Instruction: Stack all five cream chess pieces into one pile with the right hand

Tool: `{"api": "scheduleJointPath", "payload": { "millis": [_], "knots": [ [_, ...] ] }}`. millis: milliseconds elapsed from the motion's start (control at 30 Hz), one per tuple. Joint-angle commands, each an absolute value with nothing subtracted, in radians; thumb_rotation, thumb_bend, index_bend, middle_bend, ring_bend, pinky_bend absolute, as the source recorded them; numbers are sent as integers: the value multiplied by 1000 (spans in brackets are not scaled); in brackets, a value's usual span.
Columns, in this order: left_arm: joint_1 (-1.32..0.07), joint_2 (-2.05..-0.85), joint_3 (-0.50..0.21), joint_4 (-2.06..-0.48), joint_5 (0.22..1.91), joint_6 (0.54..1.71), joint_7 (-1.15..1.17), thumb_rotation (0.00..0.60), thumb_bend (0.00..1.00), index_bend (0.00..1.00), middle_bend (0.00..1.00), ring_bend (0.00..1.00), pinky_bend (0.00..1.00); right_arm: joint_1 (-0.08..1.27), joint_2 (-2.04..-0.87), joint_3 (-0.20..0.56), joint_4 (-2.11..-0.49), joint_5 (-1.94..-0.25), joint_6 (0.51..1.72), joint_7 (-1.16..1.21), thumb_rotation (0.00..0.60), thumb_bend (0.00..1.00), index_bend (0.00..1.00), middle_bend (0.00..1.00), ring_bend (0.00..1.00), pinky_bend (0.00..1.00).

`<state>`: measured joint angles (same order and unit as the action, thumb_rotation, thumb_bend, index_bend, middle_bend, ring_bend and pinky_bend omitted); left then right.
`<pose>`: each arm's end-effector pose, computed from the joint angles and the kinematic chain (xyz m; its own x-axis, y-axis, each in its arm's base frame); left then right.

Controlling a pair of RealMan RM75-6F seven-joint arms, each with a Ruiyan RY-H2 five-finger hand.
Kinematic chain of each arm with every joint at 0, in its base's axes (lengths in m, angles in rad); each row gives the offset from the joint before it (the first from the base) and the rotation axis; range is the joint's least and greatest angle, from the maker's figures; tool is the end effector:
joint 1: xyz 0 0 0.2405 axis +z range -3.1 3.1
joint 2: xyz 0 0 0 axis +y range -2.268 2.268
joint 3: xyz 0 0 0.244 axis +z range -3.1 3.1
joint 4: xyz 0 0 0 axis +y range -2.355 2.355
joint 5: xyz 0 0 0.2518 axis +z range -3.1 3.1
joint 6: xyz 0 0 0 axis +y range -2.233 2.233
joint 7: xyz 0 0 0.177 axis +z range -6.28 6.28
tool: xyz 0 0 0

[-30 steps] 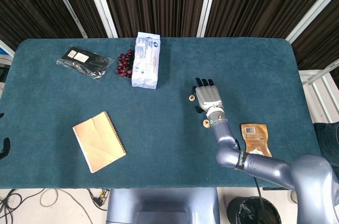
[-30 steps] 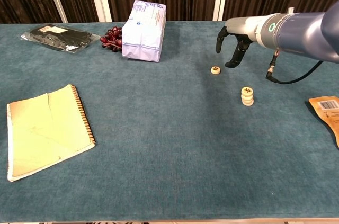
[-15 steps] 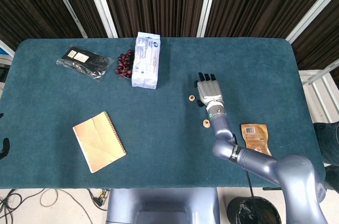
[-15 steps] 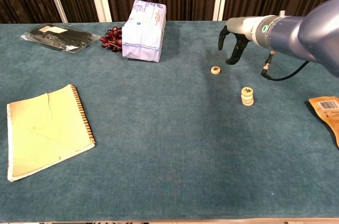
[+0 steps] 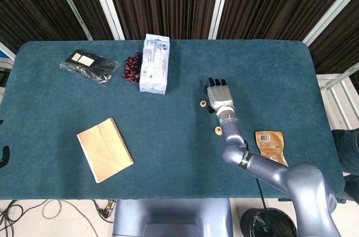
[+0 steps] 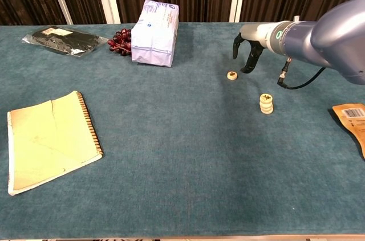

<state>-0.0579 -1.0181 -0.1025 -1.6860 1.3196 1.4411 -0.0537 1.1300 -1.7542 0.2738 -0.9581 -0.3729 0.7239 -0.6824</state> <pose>-0.3416 0.2177 0.1543 0.3467 -0.0086 0.9379 0.9225 0.1837 -0.3394 -0.1159 -0.5015 -0.0875 0.5044 -0.3539 0.7876 -0.8571 -0.0944 0.5065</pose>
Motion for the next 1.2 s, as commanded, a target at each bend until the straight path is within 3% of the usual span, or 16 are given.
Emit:
{"api": "scheduleJointPath", "payload": {
  "millis": [33, 1200],
  "knots": [
    [-58, -1018, -103, -1685, 1319, 1441, -54, 600, 484, 161, 0, 0, 0, 1127, -1762, 273, -944, -386, 715, -671, 600, 410, 324, 0, 0, 0],
    [-57, -1017, -104, -1684, 1316, 1440, -55, 600, 485, 162, 0, 0, 0, 1107, -1886, 313, -764, -510, 668, -563, 600, 410, 415, 0, 0, 0]
  ]
}}
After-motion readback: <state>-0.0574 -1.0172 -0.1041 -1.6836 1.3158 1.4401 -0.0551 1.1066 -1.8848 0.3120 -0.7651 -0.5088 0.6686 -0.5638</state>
